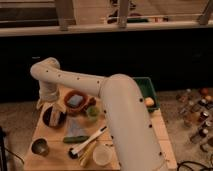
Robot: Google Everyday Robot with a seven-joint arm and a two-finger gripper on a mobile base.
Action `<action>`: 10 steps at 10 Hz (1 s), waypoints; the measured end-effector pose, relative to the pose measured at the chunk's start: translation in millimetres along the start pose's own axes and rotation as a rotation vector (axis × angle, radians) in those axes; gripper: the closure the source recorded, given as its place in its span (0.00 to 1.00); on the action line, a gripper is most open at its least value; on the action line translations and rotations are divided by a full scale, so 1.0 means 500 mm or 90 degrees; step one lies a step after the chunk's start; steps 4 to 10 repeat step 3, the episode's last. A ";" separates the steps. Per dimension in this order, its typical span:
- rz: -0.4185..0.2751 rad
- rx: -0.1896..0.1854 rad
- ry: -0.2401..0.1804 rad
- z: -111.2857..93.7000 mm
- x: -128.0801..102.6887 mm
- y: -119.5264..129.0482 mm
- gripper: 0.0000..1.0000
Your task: Place eraser in purple bowl
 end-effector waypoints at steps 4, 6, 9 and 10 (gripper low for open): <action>0.014 0.002 -0.003 -0.001 0.011 0.027 0.20; 0.014 0.002 -0.003 -0.001 0.011 0.027 0.20; 0.014 0.002 -0.003 -0.001 0.011 0.027 0.20; 0.014 0.002 -0.003 -0.001 0.011 0.027 0.20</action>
